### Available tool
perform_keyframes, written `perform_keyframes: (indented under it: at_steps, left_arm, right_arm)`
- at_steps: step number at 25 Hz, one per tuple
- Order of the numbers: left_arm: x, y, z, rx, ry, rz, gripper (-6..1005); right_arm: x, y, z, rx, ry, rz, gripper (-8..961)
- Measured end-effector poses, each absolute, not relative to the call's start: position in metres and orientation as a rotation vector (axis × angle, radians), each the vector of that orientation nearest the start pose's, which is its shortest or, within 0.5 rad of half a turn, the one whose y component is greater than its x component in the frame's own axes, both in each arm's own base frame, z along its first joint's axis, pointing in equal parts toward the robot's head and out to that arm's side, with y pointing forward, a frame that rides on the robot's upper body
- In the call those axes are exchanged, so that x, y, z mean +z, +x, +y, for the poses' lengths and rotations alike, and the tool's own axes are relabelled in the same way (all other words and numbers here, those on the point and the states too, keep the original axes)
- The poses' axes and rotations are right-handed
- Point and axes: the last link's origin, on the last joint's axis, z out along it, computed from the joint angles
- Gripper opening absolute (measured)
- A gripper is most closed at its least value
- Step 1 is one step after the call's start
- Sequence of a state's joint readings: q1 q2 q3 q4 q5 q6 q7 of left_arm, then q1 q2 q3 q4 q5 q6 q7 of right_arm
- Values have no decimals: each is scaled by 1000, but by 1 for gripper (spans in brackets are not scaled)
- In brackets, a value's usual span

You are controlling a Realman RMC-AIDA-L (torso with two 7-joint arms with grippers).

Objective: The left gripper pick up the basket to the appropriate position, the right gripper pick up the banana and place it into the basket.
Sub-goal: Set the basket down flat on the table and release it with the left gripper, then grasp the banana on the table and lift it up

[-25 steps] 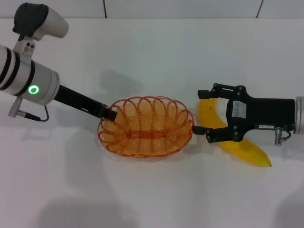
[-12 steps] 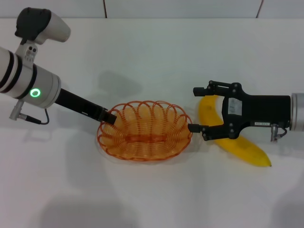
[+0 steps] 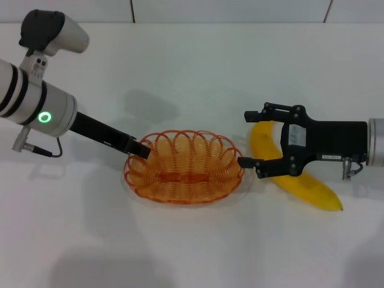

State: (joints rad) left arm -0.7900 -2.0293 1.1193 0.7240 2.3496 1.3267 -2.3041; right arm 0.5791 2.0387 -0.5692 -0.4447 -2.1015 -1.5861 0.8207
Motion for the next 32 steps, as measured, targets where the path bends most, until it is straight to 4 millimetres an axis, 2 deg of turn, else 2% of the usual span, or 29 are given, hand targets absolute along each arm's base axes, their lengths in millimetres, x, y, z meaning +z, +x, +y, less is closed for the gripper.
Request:
perform_keyframes:
  at_steps: [5, 11, 16, 19, 22, 24, 28, 32]
  left_arm:
    - [-28, -214, 393, 130, -2673, -1201, 205]
    - [-17, -206, 398, 86, -2666, -1101, 426]
    - [-6, -199, 394, 37, -2692, -1010, 674]
    - [10, -196, 382, -44, -2720, -941, 766]
    - [33, -201, 362, -159, -2713, -871, 859]
    - [47, -207, 346, -237, -2703, -802, 857]
    - [63, -224, 318, -347, -2705, -611, 854]
    - [73, -248, 307, -527, -2628, -594, 852]
  right_arm:
    - [-16, 274, 318, 649, -2772, 40, 882]
    - [-16, 276, 316, 647, -2770, 50, 883]
    - [-13, 281, 313, 648, -2756, 73, 883]
    - [-8, 284, 312, 666, -2722, 93, 883]
    - [-2, 288, 310, 694, -2680, 120, 883]
    - [5, 295, 305, 720, -2630, 155, 883]
    - [13, 303, 302, 736, -2558, 203, 882]
    - [18, 311, 298, 748, -2494, 247, 883]
